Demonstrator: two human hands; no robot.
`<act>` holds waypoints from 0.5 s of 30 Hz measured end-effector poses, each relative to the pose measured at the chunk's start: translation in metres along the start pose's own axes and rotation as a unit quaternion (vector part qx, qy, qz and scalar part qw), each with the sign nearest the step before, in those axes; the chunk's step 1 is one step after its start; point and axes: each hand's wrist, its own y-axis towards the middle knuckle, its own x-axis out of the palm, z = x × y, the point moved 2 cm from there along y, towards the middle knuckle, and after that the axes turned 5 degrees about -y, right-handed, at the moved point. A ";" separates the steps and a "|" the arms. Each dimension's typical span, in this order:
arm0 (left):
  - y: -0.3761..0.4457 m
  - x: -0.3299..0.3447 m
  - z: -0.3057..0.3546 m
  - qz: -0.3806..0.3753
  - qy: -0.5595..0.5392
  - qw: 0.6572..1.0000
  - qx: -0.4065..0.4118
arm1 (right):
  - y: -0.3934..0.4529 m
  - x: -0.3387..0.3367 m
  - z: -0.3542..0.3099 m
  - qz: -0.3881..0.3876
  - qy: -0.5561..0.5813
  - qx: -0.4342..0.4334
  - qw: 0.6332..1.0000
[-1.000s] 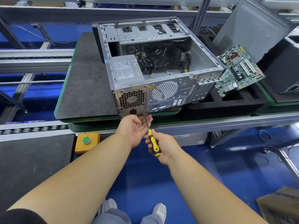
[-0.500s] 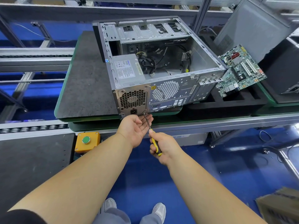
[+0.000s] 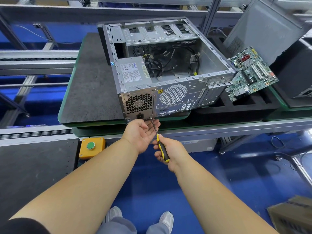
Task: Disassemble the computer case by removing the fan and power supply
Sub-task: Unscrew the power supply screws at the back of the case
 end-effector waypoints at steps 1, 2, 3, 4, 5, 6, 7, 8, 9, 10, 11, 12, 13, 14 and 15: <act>0.000 0.000 0.000 0.000 0.000 1.000 0.000 | 0.000 0.000 0.000 -0.002 -0.007 -0.002 1.000; 0.000 0.000 0.000 0.001 0.001 1.000 0.000 | 0.000 -0.001 0.000 -0.001 -0.013 -0.001 1.000; 0.001 -0.001 0.000 0.001 0.001 1.000 0.000 | 0.000 -0.001 0.000 0.001 -0.016 -0.001 1.000; 0.000 -0.001 0.000 0.001 0.001 1.000 0.000 | 0.000 0.000 0.001 0.002 -0.018 -0.001 1.000; 0.000 -0.001 -0.001 0.001 0.000 1.000 0.000 | 0.000 0.000 0.002 0.003 -0.020 0.000 1.000; 0.000 0.000 -0.001 0.001 0.000 1.000 0.000 | 0.000 0.001 0.002 0.006 -0.022 0.003 1.000; 0.000 0.000 -0.001 0.002 0.001 1.000 -0.001 | 0.001 0.002 0.003 0.011 -0.023 0.006 1.000; 0.000 0.000 -0.001 0.003 0.000 1.000 -0.001 | 0.002 0.002 0.003 0.017 -0.027 0.007 0.999; 0.000 0.000 -0.001 0.003 -0.002 1.000 -0.001 | 0.004 0.003 0.004 0.022 -0.031 0.004 0.999; -0.001 0.000 -0.001 0.003 -0.003 1.000 0.000 | 0.005 0.003 0.005 0.025 -0.036 -0.004 0.999; -0.001 0.001 -0.001 0.003 -0.004 1.000 0.000 | 0.006 0.003 0.006 0.027 -0.039 -0.015 0.999; -0.001 0.001 -0.001 0.003 -0.003 1.000 0.000 | 0.007 0.003 0.006 0.028 -0.040 -0.025 0.999; -0.002 0.001 0.000 0.003 -0.003 1.000 0.000 | 0.008 0.003 0.006 0.031 -0.040 -0.032 0.998; -0.002 0.001 0.000 0.002 -0.002 1.000 0.001 | 0.008 0.003 0.006 0.033 -0.040 -0.033 0.998; -0.002 0.001 0.000 0.002 -0.001 1.000 0.002 | 0.008 0.003 0.006 0.035 -0.036 -0.029 0.998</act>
